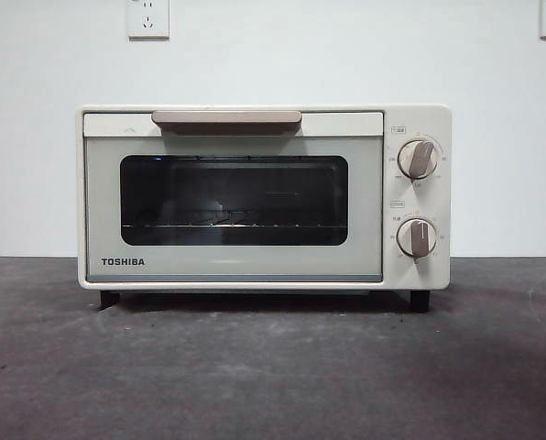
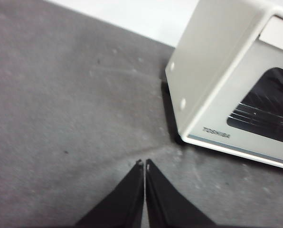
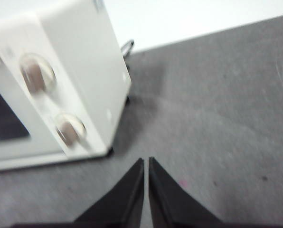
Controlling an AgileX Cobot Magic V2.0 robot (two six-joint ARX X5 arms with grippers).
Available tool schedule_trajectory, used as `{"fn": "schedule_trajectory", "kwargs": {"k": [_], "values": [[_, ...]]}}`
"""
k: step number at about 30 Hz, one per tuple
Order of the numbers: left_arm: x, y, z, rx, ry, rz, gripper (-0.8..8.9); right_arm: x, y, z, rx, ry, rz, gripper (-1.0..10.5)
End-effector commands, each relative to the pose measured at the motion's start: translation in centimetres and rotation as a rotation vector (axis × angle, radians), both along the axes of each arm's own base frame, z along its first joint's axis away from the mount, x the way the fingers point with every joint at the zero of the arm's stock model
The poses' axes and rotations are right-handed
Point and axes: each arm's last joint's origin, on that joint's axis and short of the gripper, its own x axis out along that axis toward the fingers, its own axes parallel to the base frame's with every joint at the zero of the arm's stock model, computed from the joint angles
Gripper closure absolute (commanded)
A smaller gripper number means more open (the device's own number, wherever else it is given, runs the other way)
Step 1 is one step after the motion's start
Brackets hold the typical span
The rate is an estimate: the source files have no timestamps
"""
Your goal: The left arm flap open the oven, the right arm pick bread and place it into oven, the left arm flap close the oven
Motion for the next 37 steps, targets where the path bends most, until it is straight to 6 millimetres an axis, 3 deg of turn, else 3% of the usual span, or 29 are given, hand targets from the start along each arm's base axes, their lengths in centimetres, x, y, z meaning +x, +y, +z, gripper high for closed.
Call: {"fn": "schedule_trajectory", "kwargs": {"k": [1,5,11,19,28,37], "values": [[-0.1,-0.2,2.0,-0.064,-0.035,-0.023,8.02,-0.5,0.0,2.3,0.102,-0.049,-0.006,9.4],[0.1,-0.5,4.4,-0.127,-0.042,-0.045,8.02,-1.4,-0.1,5.0,0.137,-0.050,-0.005,9.4],[0.5,-0.8,9.6,-0.131,-0.053,-0.082,8.02,-2.3,0.1,9.4,0.118,-0.017,0.053,9.4],[1.5,-2.0,16.2,-0.059,-0.009,-0.252,8.02,-1.9,0.5,15.1,0.033,0.038,0.214,9.4],[2.2,-3.8,19.4,0.014,0.062,-0.544,8.02,-1.0,1.3,18.6,-0.074,0.131,0.472,9.4],[1.8,-5.0,20.4,0.155,0.054,-0.715,8.02,-0.8,2.1,18.9,-0.124,0.129,0.595,9.3]]}}
